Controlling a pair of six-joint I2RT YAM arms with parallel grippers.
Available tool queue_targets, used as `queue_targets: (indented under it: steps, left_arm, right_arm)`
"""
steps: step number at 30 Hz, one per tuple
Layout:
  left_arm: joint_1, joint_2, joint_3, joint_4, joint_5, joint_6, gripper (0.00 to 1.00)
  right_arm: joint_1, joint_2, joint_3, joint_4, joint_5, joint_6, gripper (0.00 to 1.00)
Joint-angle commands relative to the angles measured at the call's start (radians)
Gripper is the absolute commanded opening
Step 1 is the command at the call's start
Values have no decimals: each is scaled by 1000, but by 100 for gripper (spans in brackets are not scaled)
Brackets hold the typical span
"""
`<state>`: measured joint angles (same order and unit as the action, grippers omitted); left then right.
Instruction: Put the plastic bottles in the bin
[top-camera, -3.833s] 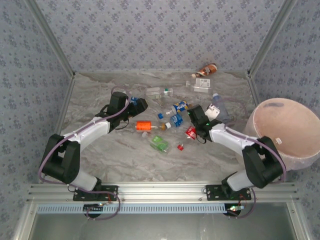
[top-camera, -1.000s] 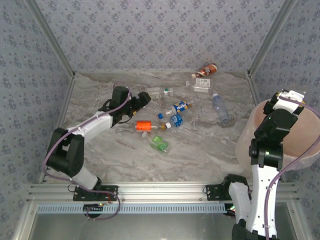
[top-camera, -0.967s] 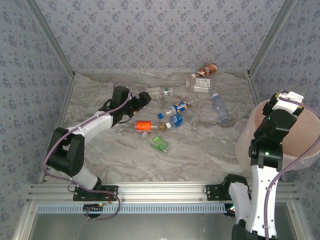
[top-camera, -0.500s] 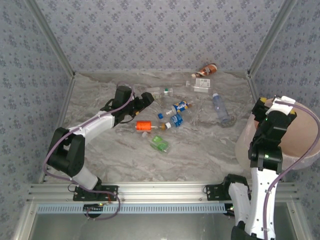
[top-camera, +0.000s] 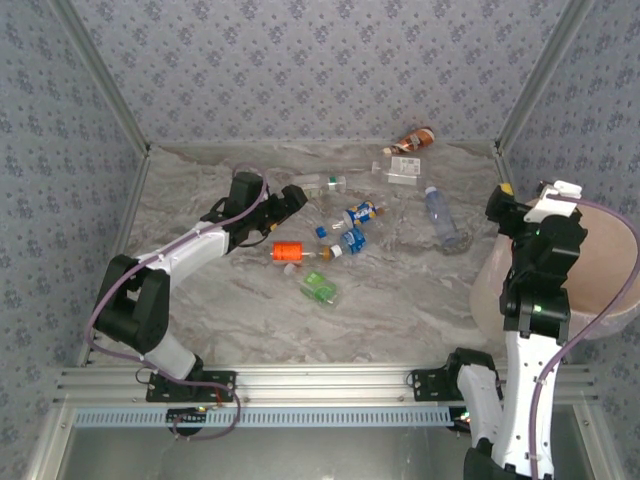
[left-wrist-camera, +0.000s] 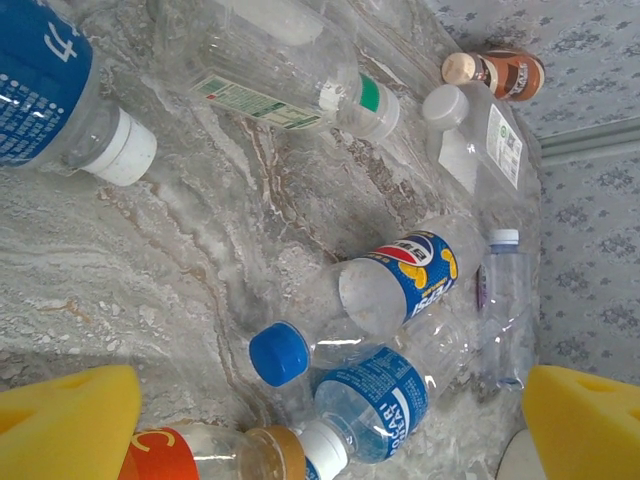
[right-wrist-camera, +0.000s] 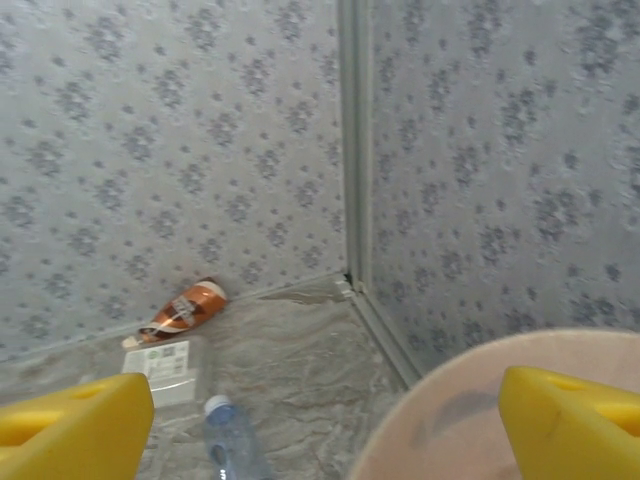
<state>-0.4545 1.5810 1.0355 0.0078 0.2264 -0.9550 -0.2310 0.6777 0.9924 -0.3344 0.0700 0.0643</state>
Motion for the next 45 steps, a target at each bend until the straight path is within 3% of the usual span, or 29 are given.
queue_targets:
  steps: [1, 3, 11, 21, 32, 39, 45]
  left_arm:
    - [-5, 2, 29, -34, -16, 9, 98]
    - [-5, 2, 28, -46, -26, 7, 98]
    - [-5, -10, 17, -81, -65, -6, 98]
    - [-4, -49, -17, -150, -133, -39, 98]
    - [29, -171, -104, -258, -268, -71, 98]
    - [66, -253, -166, -319, -334, -95, 98]
    - [82, -303, -205, -324, -348, -107, 98]
  right_arm:
    - [9, 11, 41, -7, -127, 48, 96]
    - [21, 22, 49, -6, -148, 75, 100]
    - [141, 117, 96, -34, -212, 210, 100]
    - [617, 426, 165, -160, -31, 126, 100]
    - [955, 730, 171, -214, -78, 4, 100]
    - [1091, 897, 192, -249, -84, 21, 100]
    - [1145, 1078, 324, -284, -14, 98, 98]
